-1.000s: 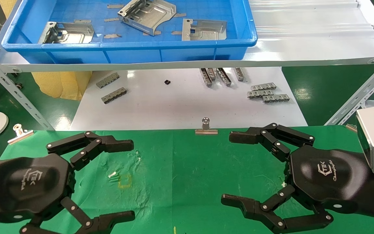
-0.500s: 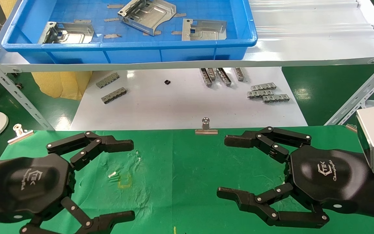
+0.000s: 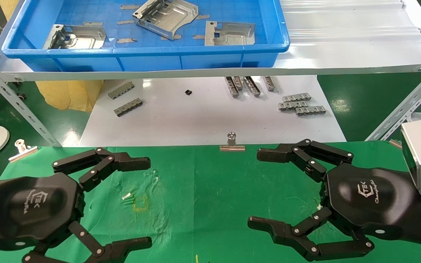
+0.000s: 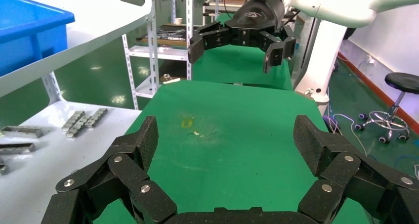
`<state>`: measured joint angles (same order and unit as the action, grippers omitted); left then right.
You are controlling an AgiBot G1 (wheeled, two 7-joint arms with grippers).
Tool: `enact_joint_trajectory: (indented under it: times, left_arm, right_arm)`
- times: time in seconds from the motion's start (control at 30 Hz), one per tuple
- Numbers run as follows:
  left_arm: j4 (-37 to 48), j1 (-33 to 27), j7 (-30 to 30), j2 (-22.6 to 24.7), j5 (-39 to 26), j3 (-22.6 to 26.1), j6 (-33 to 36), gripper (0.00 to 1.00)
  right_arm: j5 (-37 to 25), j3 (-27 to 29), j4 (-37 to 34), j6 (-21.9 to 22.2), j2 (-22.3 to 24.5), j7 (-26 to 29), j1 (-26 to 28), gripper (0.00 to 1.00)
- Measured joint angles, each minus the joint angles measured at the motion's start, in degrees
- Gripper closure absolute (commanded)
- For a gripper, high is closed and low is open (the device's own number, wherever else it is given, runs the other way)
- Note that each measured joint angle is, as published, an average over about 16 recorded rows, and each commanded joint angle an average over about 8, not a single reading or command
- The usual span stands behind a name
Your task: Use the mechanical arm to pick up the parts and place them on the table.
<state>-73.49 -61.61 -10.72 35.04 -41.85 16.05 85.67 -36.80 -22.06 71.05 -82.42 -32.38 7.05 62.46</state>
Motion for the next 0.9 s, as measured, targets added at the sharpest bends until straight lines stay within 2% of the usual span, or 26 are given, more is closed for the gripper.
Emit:
enact_joint_trajectory:
  times: [0.13,0.4,0.9]
  left_arm:
    - [0.0,0.0,0.0,0.0,0.0,0.0,0.0,0.0]
    - [0.0,0.0,0.0,0.0,0.0,0.0,0.0,0.0]
    - [0.0,0.0,0.0,0.0,0.0,0.0,0.0,0.0]
  right_arm:
    - [0.0,0.0,0.0,0.0,0.0,0.0,0.0,0.01]
    - [0.0,0.0,0.0,0.0,0.0,0.0,0.0,0.98]
    - [0.0,0.0,0.0,0.0,0.0,0.0,0.0,1.0]
